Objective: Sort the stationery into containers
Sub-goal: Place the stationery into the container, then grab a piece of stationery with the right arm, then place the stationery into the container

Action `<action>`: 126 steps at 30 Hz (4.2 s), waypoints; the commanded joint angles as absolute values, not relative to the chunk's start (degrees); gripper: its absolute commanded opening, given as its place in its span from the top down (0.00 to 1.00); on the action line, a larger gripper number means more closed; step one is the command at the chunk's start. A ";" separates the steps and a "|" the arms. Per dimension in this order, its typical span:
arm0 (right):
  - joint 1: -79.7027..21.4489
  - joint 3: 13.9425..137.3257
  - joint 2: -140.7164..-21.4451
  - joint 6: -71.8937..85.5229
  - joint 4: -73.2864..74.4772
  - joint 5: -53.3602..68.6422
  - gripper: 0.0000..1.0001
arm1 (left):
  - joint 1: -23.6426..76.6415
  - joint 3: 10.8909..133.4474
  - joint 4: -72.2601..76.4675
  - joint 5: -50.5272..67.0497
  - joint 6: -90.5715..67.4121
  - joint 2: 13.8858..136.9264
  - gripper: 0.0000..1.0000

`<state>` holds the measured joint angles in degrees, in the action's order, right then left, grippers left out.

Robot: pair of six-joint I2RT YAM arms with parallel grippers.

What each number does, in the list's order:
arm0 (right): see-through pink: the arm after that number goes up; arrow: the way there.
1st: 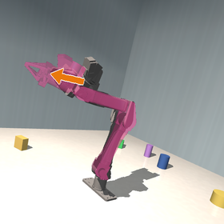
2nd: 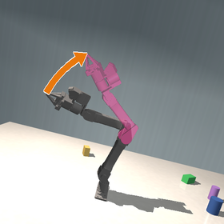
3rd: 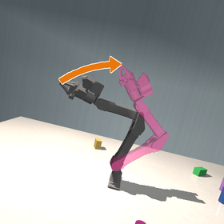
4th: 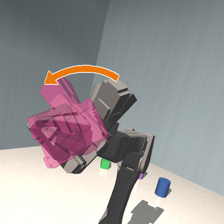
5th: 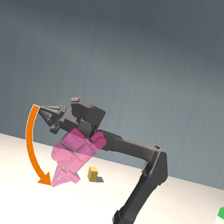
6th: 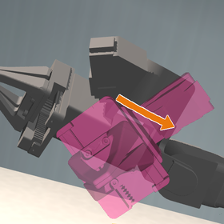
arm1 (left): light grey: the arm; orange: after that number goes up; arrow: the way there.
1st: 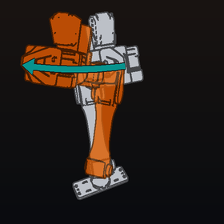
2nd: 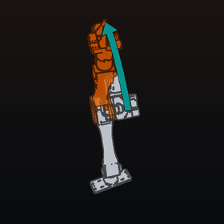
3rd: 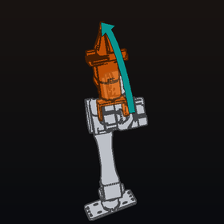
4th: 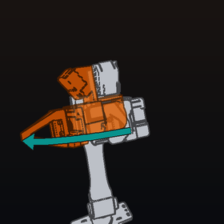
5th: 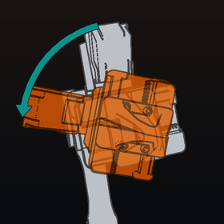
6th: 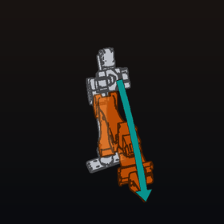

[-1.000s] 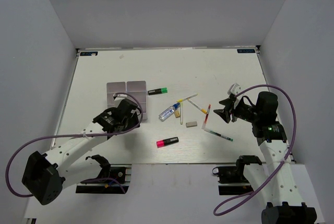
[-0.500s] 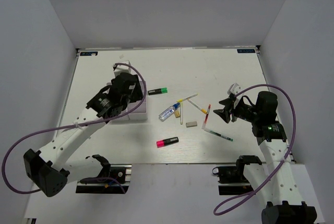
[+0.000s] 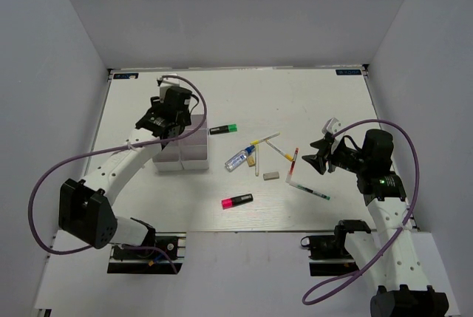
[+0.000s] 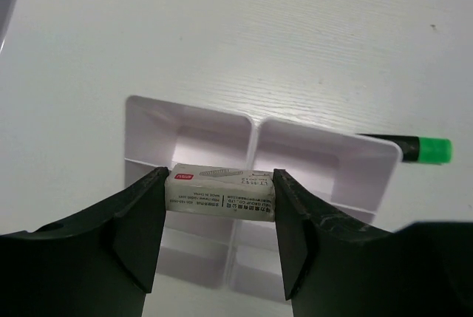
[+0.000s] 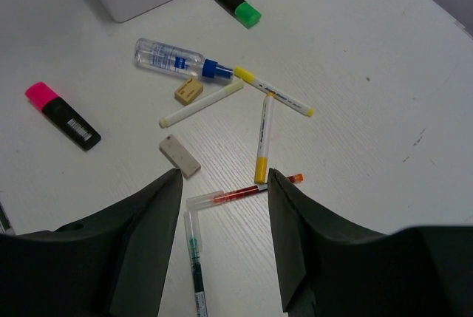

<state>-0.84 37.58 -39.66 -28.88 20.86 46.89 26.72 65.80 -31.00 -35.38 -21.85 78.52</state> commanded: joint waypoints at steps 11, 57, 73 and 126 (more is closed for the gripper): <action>1.23 36.65 -38.85 -29.00 20.65 48.25 0.43 | 15.47 67.24 -27.16 -22.77 -18.81 82.53 0.91; -2.54 44.72 -59.29 -58.19 34.37 54.22 0.50 | 12.04 45.89 -20.83 21.51 -17.77 50.89 0.33; -26.53 48.51 -85.95 -66.80 24.89 35.96 0.20 | 12.74 40.78 -21.97 17.05 -14.94 31.38 0.10; -53.26 113.10 -117.94 -50.62 20.74 12.74 1.00 | 12.04 39.64 -22.59 9.40 -13.89 17.75 0.07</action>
<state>-52.93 108.42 -117.25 -49.41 23.20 12.19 12.45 40.01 -22.65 9.87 -14.41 17.74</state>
